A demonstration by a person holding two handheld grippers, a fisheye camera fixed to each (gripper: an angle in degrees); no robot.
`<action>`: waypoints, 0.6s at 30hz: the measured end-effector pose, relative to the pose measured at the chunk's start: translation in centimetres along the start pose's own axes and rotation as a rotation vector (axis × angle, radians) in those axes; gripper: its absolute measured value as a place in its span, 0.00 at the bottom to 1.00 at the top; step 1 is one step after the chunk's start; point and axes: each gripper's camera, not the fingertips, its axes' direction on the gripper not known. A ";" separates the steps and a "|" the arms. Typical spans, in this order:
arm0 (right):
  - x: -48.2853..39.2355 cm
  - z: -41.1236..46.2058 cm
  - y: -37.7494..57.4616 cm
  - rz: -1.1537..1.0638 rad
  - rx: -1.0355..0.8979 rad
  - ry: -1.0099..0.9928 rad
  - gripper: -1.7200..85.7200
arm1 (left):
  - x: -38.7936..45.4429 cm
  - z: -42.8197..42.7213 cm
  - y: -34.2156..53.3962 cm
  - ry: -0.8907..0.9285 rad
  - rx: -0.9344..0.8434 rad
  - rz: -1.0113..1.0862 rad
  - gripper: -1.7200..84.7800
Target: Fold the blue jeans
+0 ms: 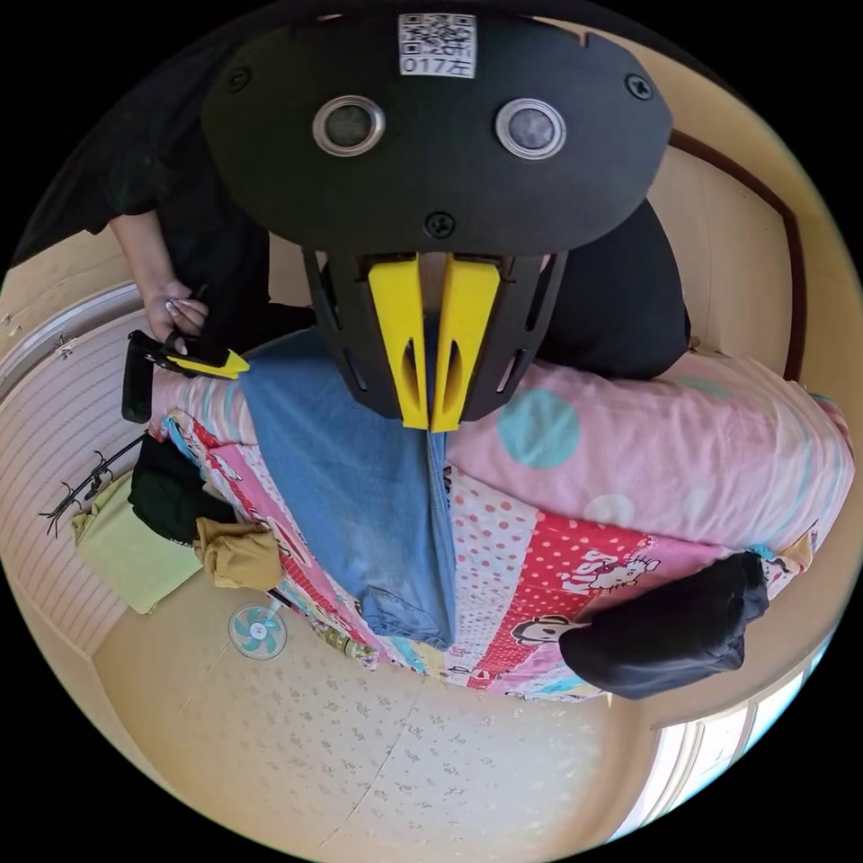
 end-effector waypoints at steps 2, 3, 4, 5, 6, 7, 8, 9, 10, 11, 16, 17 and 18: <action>0.2 -0.3 -0.1 0.009 -0.018 0.007 0.04 | -0.1 -0.9 -0.6 -0.026 -0.012 0.040 0.01; 0.7 -0.1 -0.2 0.031 -0.038 0.017 0.04 | -0.2 -0.8 -0.7 -0.042 -0.019 0.045 0.01; 1.1 0.1 -0.2 0.047 -0.048 0.020 0.04 | -0.5 -0.5 -0.9 -0.061 -0.036 0.041 0.01; 1.8 0.6 -0.2 0.080 -0.069 0.021 0.04 | -1.1 0.0 -1.1 -0.038 -0.059 0.025 0.01; 2.3 1.1 -0.2 0.093 -0.083 0.016 0.04 | -1.3 0.2 -1.2 -0.030 -0.069 0.015 0.01; 2.4 1.2 -0.2 0.094 -0.086 0.014 0.04 | -1.7 0.5 -1.5 -0.038 -0.084 -0.002 0.01; 2.6 1.4 -0.3 0.097 -0.094 0.014 0.04 | -1.8 0.5 -1.8 -0.046 -0.088 -0.010 0.01; 2.7 1.5 -0.4 0.096 -0.106 0.020 0.04 | -1.7 0.4 -1.9 -0.050 -0.087 -0.011 0.01; 2.7 1.4 -0.5 0.094 -0.112 0.024 0.04 | -1.6 0.2 -2.1 -0.064 -0.088 -0.005 0.01; 2.6 1.2 -0.7 0.090 -0.120 0.036 0.04 | -1.3 0.0 -2.1 -0.076 -0.088 0.007 0.01; 2.8 0.1 -1.0 0.085 -0.140 0.082 0.04 | -1.5 -0.9 -2.5 -0.069 -0.082 0.034 0.01; 3.2 0.1 -1.0 0.102 -0.143 0.086 0.04 | -2.0 -1.0 -2.8 -0.051 -0.093 0.023 0.01; 3.7 0.2 -1.0 0.116 -0.140 0.082 0.04 | -2.3 -1.1 -2.9 -0.041 -0.100 0.017 0.01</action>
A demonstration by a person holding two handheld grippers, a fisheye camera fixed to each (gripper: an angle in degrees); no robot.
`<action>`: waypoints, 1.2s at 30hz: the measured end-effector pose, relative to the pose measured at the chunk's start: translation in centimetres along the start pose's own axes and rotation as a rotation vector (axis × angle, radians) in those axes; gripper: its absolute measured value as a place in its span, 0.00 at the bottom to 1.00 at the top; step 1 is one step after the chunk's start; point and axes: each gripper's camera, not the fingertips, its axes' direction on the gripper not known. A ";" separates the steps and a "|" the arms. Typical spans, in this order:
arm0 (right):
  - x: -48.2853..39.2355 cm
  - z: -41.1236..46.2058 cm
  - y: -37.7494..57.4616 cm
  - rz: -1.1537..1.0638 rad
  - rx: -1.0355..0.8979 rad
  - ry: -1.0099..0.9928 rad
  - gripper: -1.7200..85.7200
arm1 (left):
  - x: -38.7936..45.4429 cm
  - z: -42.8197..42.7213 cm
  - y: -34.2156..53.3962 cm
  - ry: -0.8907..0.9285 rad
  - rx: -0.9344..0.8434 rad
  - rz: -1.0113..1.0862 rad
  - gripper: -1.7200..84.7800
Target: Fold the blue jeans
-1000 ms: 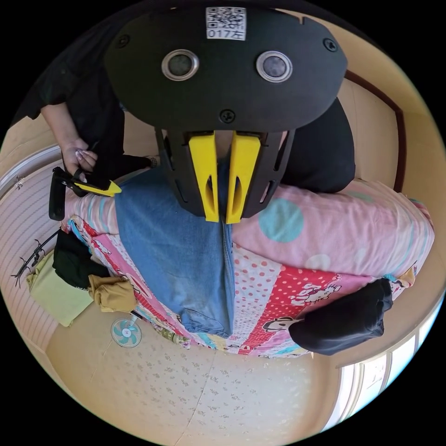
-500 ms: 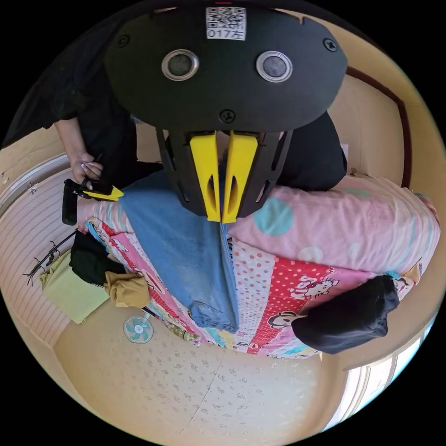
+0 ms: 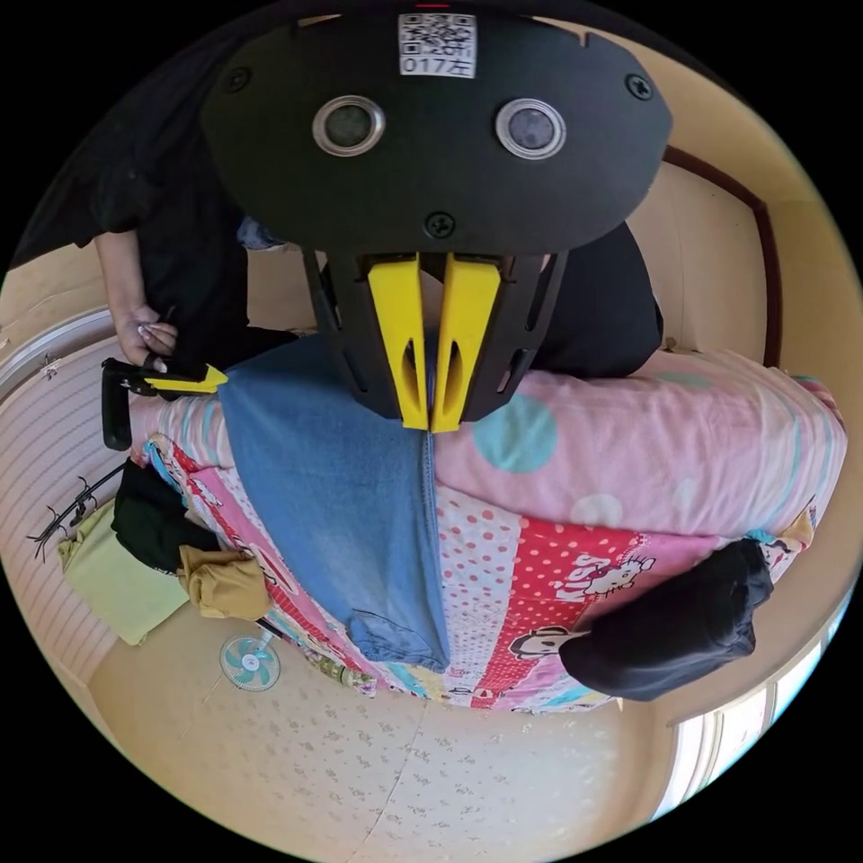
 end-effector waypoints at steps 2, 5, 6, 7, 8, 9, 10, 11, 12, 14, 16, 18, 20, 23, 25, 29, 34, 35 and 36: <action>0.5 -0.2 0.1 0.013 0.012 -0.014 0.05 | -1.1 -0.6 -0.2 0.012 0.000 -0.043 0.01; 1.0 -2.2 0.4 0.016 0.032 -0.042 0.06 | -2.0 -2.8 0.1 0.105 0.064 -0.052 0.03; 1.2 -3.8 0.5 0.015 0.074 -0.058 0.07 | -2.1 -3.5 0.1 0.131 0.088 -0.048 0.04; 1.3 -4.7 0.5 0.011 0.105 -0.067 0.08 | -2.3 -5.0 -0.3 0.182 0.152 -0.029 0.06; 1.7 -6.7 0.4 0.003 0.178 -0.086 0.09 | -2.6 -6.5 -1.1 0.231 0.220 -0.003 0.08; 2.3 -8.3 0.0 -0.002 0.245 -0.108 0.10 | -2.8 -7.1 -1.8 0.255 0.250 0.011 0.09; 2.7 -9.1 -0.3 -0.004 0.271 -0.121 0.10 | -3.2 -8.1 -3.4 0.306 0.292 0.030 0.10; 3.8 -10.1 -1.4 0.006 0.294 -0.149 0.11 | -3.9 -8.4 -5.6 0.370 0.308 0.039 0.11; 5.1 -10.8 -2.9 0.026 0.305 -0.180 0.12 | -4.3 -8.4 -6.9 0.406 0.305 0.039 0.11; 7.5 -11.3 -5.3 0.074 0.313 -0.237 0.14 | -6.3 -6.9 -12.2 0.524 0.255 0.023 0.15; 9.9 -11.3 -7.5 0.111 0.328 -0.338 0.17 | -8.1 -5.0 -15.5 0.567 0.211 -0.012 0.17; 12.3 -11.0 -9.7 0.142 0.379 -0.446 0.20 | -10.2 -3.2 -18.0 0.599 0.176 -0.057 0.20; 13.9 -10.4 -11.0 0.209 0.375 -0.448 0.21 | -13.1 -1.5 -19.5 0.606 0.185 -0.121 0.21; 15.3 -8.7 -12.8 0.267 0.287 -0.390 0.23 | -15.8 1.7 -19.6 0.569 0.047 -0.198 0.22; 15.4 -8.1 -13.1 0.248 0.287 -0.393 0.24 | -16.7 2.1 -18.5 0.593 0.083 -0.176 0.21; 15.7 -7.2 -14.1 0.230 0.276 -0.445 0.23 | -18.2 3.0 -17.1 0.752 0.087 -0.164 0.20; 14.3 -5.3 -16.4 0.203 0.208 -0.414 0.23 | -16.8 3.8 -18.6 0.714 -0.028 -0.101 0.20; 13.7 -5.3 -16.5 0.188 0.198 -0.382 0.23 | -16.4 3.9 -18.6 0.702 -0.050 -0.089 0.19; 13.3 -5.2 -16.4 0.169 0.177 -0.387 0.22 | -16.2 4.0 -18.5 0.710 -0.061 -0.082 0.19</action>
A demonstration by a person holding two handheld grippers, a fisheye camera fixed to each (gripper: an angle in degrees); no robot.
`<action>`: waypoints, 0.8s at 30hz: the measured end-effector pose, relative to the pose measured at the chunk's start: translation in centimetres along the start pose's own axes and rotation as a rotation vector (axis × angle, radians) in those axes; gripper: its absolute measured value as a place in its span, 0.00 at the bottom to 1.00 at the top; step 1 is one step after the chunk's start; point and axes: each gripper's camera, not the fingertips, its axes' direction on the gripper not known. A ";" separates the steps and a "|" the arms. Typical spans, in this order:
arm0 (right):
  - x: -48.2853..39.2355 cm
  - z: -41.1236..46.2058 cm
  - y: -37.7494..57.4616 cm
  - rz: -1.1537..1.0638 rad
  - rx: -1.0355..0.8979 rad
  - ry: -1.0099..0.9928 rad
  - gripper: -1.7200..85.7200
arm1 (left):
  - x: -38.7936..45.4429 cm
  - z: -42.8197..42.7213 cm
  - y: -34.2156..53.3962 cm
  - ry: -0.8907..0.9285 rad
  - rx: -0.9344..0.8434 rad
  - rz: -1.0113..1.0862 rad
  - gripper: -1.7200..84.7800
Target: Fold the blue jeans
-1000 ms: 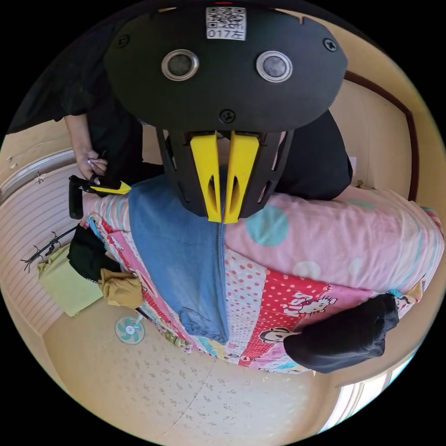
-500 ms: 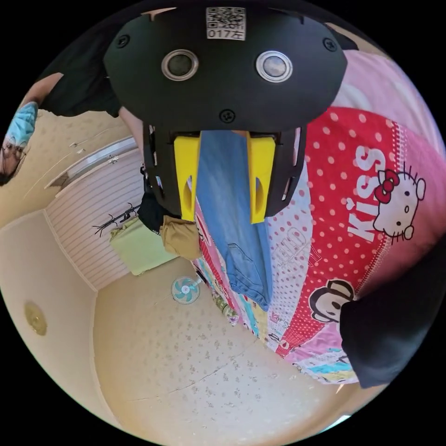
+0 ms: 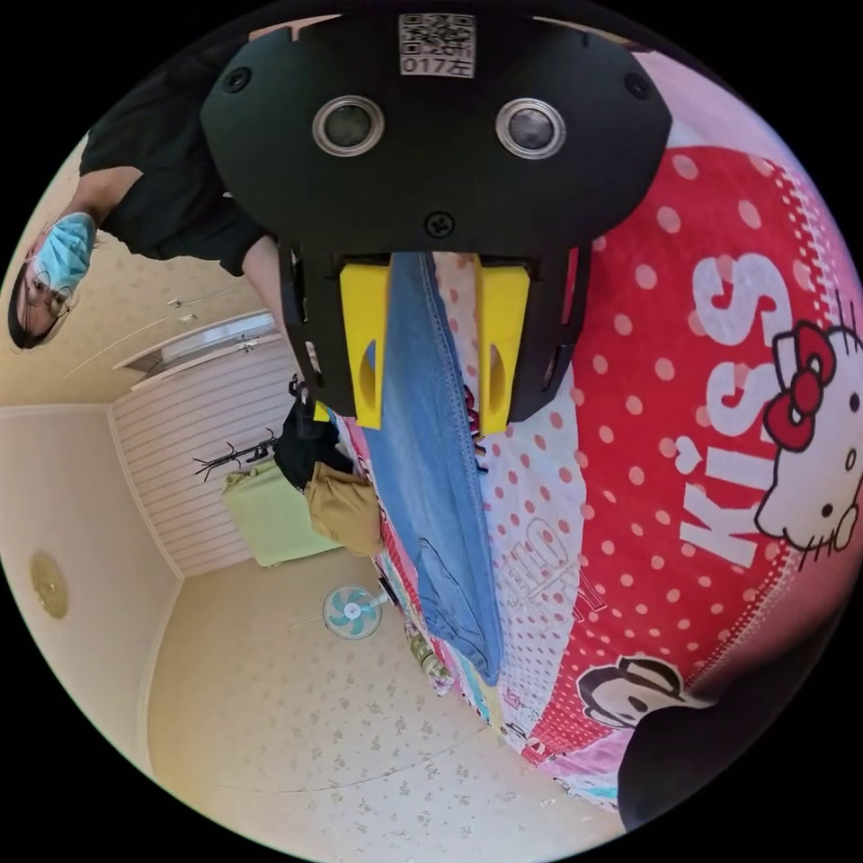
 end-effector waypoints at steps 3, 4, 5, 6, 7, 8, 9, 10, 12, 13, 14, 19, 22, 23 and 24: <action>-0.4 0.6 1.6 -0.056 -0.107 -0.069 0.21 | -0.5 1.4 1.4 0.134 -0.102 -0.007 0.18; -0.5 0.7 2.0 -0.072 -0.129 -0.071 0.21 | -0.6 2.0 2.4 0.167 -0.138 0.005 0.17; -0.7 0.7 3.0 -0.101 -0.154 -0.070 0.20 | -0.5 2.3 3.5 0.166 -0.145 0.024 0.16; -1.0 0.5 3.8 -0.119 -0.149 -0.072 0.19 | -0.4 2.4 4.0 0.160 -0.141 0.035 0.16; -1.1 0.5 4.1 -0.123 -0.143 -0.075 0.18 | 0.0 2.8 4.9 0.149 -0.138 0.054 0.15; -1.4 0.8 4.5 -0.130 -0.133 -0.071 0.18 | 0.4 3.3 5.6 0.127 -0.126 0.069 0.15; -1.8 1.3 4.7 -0.139 -0.126 -0.052 0.18 | 0.7 3.6 5.9 0.110 -0.121 0.076 0.15; -2.1 1.5 4.8 -0.144 -0.123 -0.039 0.18 | 1.1 4.2 6.4 0.072 -0.110 0.089 0.15; -3.0 2.2 5.0 -0.172 -0.119 0.001 0.17 | 1.4 5.0 7.0 0.033 -0.092 0.104 0.14; -3.2 2.3 5.1 -0.176 -0.116 0.011 0.16 | 1.4 5.4 7.5 0.041 -0.081 0.106 0.13; -3.3 2.5 5.5 -0.178 -0.119 0.033 0.15 | 1.2 5.9 8.2 0.057 -0.086 0.102 0.13; -2.9 2.3 7.8 -0.186 -0.114 -0.056 0.06 | -0.1 8.1 11.7 0.113 -0.082 0.094 0.06; -4.4 1.2 9.4 -0.208 -0.106 -0.177 0.04 | 0.9 9.6 13.5 0.159 -0.144 0.100 0.04; -5.9 0.4 10.2 -0.237 -0.096 -0.213 0.04 | 2.1 9.7 14.3 0.205 -0.153 0.127 0.04; -7.8 -0.9 11.1 -0.281 -0.064 -0.266 0.04 | 2.9 9.6 14.7 0.226 -0.151 0.142 0.03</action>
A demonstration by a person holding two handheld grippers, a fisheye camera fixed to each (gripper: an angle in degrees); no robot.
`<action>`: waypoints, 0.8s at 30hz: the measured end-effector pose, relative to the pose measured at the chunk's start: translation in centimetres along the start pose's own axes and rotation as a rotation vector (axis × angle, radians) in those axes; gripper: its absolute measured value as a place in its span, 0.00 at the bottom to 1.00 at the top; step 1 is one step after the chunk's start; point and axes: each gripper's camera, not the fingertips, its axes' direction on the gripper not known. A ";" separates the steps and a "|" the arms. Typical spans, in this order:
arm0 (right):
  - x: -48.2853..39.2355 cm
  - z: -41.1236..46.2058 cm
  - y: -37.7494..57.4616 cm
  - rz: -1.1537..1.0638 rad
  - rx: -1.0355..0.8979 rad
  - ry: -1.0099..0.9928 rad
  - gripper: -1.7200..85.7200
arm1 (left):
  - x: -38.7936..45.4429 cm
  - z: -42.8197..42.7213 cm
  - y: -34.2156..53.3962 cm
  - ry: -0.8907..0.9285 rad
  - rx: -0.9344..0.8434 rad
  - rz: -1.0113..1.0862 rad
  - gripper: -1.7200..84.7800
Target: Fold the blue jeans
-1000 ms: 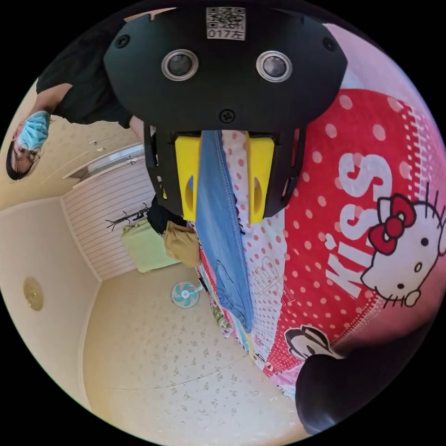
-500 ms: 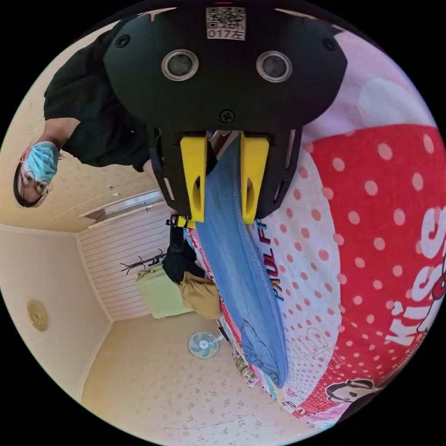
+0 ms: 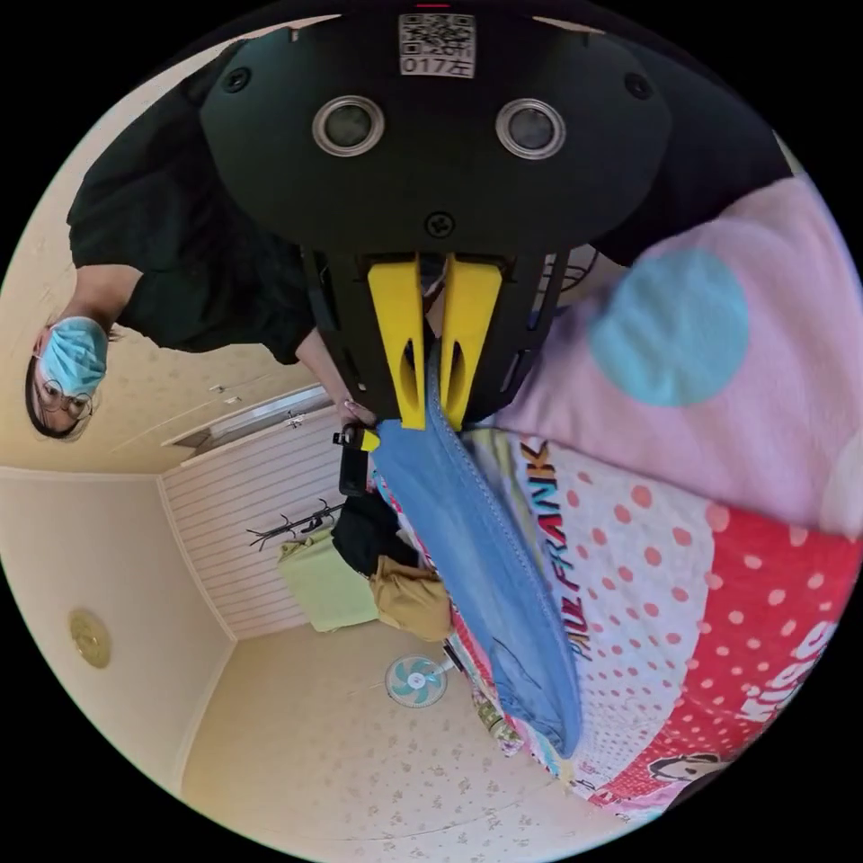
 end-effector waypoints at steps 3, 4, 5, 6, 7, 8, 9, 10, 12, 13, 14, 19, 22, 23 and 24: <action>-8.1 -2.1 0.0 -0.169 0.114 -0.124 0.03 | 6.2 -0.2 1.7 0.176 0.095 0.131 0.02; -10.1 -2.3 -0.2 -0.210 0.124 -0.128 0.03 | 9.6 0.0 2.0 0.242 0.127 0.193 0.02; -14.2 -2.5 -0.9 -0.293 0.128 -0.114 0.03 | 13.4 0.5 1.9 0.268 0.147 0.265 0.02; -18.6 -2.8 -1.7 -0.380 0.130 -0.081 0.03 | 15.5 0.7 1.8 0.265 0.156 0.307 0.02; -20.7 -2.9 -2.2 -0.420 0.133 -0.063 0.03 | 20.1 1.2 1.3 0.237 0.177 0.397 0.02; -24.7 -3.3 -3.2 -0.499 0.137 -0.024 0.03 | 24.6 1.5 0.7 0.197 0.198 0.494 0.02; -28.5 -3.6 -4.5 -0.571 0.135 0.020 0.03 | 26.8 1.7 0.3 0.174 0.210 0.537 0.02; -30.3 -3.7 -5.1 -0.602 0.135 0.044 0.03 | 30.8 2.2 -0.7 0.134 0.229 0.611 0.02; -36.5 -3.8 -8.1 -0.704 0.146 0.136 0.03 | 35.9 3.4 -2.7 0.086 0.253 0.688 0.02; -37.7 -3.8 -8.9 -0.730 0.148 0.157 0.03 | 38.6 4.3 -4.3 0.063 0.277 0.722 0.03; -39.7 -3.7 -10.5 -0.770 0.153 0.206 0.03 | 40.6 5.4 -6.0 0.044 0.301 0.761 0.03; -39.6 -2.9 -19.5 -0.674 0.116 0.412 0.03 | 39.7 11.9 -17.2 0.060 0.261 0.685 0.03; -34.4 -2.1 -25.6 -0.629 0.114 0.449 0.03 | 32.2 17.5 -25.7 0.129 0.248 0.516 0.02; -32.3 -1.9 -28.3 -0.626 0.112 0.429 0.03 | 29.0 19.6 -29.1 0.181 0.257 0.473 0.02; -30.6 -1.9 -31.1 -0.619 0.118 0.405 0.03 | 27.5 20.7 -30.8 0.205 0.266 0.458 0.02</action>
